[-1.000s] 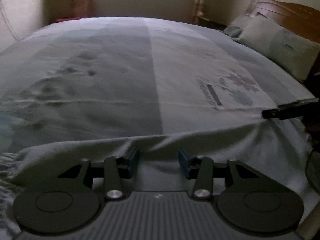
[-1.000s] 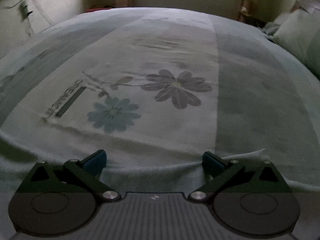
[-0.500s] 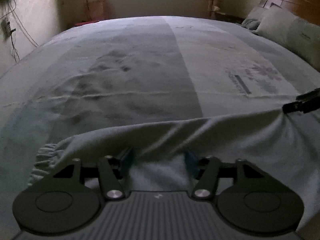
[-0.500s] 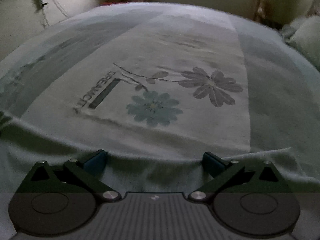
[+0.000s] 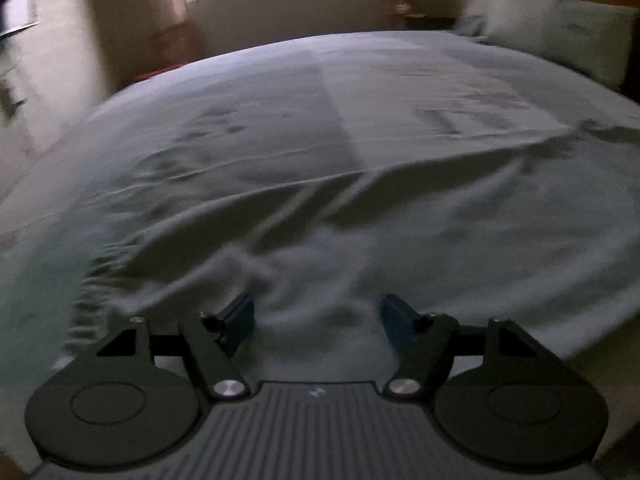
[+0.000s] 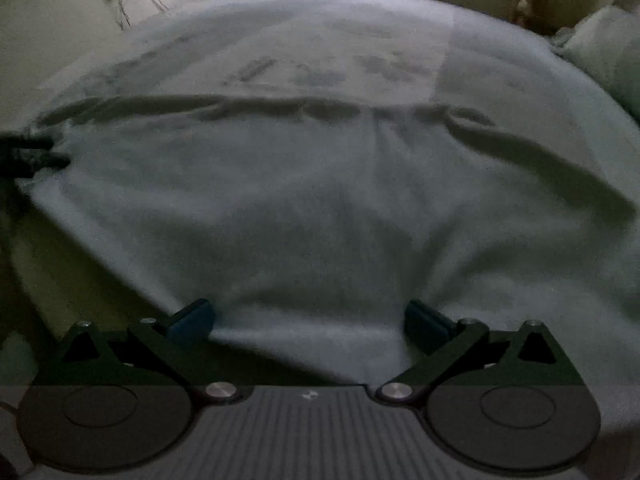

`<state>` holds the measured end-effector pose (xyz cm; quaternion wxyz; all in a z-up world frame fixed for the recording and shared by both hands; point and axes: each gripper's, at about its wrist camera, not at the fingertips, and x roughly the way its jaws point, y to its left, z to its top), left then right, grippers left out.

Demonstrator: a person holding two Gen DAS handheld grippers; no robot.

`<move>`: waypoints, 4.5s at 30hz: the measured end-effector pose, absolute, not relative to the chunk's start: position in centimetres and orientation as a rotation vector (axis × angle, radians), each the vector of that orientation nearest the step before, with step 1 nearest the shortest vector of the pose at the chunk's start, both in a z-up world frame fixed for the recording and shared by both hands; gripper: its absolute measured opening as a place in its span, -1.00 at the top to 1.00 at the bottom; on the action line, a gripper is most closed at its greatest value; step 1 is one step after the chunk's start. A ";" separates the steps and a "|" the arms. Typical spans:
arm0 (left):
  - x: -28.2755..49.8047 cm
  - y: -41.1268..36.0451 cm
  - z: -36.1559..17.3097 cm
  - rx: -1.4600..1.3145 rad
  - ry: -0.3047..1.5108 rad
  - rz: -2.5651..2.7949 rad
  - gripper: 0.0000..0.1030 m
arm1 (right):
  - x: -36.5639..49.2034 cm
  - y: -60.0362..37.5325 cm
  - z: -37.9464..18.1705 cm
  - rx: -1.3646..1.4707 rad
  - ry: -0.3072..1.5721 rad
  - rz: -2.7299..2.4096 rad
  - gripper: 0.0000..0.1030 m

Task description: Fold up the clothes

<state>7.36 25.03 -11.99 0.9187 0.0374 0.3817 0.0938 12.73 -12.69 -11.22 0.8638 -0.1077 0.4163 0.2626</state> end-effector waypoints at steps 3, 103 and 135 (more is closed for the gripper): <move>7.6 24.6 -10.5 0.072 0.778 0.181 -0.32 | 11.8 -12.8 -10.3 -0.279 0.864 0.542 -1.00; 6.2 27.3 -11.2 -0.219 0.748 0.330 -0.82 | 20.7 -10.3 -12.0 -0.137 0.899 0.309 -1.00; 8.4 29.9 -10.3 -0.221 0.678 0.163 -0.83 | 20.5 -10.1 -12.0 -0.134 0.888 0.299 -1.00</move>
